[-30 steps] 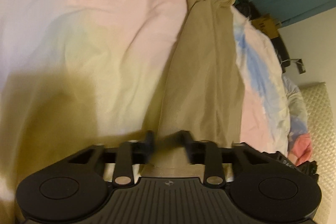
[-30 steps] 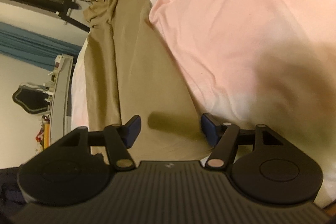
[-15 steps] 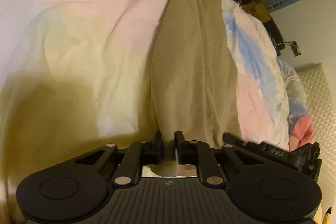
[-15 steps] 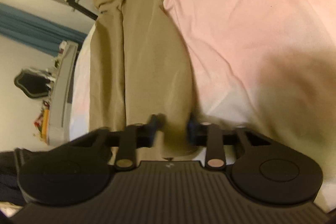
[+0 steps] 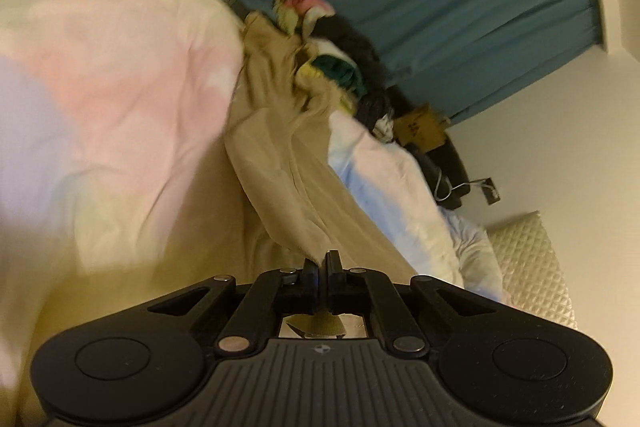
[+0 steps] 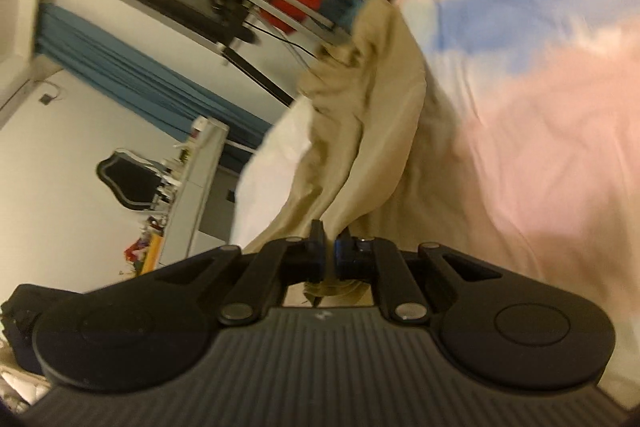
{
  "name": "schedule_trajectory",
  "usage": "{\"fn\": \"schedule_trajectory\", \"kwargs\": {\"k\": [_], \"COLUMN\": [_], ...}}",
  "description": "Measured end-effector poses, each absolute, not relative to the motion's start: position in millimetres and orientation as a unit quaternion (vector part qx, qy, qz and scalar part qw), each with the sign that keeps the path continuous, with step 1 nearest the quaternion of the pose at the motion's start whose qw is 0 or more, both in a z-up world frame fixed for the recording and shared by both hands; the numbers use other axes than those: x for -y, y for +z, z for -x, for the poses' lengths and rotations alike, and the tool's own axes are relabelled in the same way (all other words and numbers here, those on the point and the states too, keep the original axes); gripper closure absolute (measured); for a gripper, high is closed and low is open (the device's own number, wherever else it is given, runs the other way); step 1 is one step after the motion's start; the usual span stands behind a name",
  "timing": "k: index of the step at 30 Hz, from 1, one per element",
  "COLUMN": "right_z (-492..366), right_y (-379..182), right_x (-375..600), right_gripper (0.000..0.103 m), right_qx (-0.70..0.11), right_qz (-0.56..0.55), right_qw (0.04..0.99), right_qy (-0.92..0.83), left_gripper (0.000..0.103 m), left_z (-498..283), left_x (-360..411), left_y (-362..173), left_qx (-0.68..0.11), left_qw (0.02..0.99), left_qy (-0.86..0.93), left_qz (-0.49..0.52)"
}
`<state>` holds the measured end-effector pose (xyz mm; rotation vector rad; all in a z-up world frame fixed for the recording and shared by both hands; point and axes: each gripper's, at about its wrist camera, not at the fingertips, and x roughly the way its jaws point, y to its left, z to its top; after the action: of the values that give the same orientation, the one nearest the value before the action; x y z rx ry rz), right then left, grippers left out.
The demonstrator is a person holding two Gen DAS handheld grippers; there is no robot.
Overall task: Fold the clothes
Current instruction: 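Grasp the hem with both grippers and fold it up toward the collar, release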
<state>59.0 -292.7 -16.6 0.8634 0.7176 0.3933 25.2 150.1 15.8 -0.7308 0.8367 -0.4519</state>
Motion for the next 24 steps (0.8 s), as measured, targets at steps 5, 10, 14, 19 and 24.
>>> {"fn": "schedule_trajectory", "kwargs": {"k": [5,10,14,19,24], "right_z": [-37,2,37,43,4], "right_y": [-13,-24,-21,-13,-9], "right_x": [298,301,302,304,306], "right_gripper": [0.095,0.095,0.095,0.095,0.095], "right_qx": [-0.348,-0.366,-0.371,-0.366,-0.363], "right_qz": [-0.399,-0.392,-0.387,-0.389,-0.417], "right_qw": [0.829,0.824,0.823,0.825,0.816], "right_qy": [0.183,0.184,0.187,0.183,0.169], "left_gripper": [0.1,0.1,0.1,0.1,0.1], "left_z": [4,45,80,79,27], "left_x": [-144,-139,-140,-139,-132], "left_y": [29,27,25,27,34], "left_qx": [-0.391,-0.409,-0.422,-0.426,-0.439], "left_qw": [0.837,0.835,0.827,0.825,0.819], "left_qy": [-0.196,-0.193,-0.198,-0.196,-0.196], "left_qz": [0.329,0.314,0.313,0.314,0.313]}}
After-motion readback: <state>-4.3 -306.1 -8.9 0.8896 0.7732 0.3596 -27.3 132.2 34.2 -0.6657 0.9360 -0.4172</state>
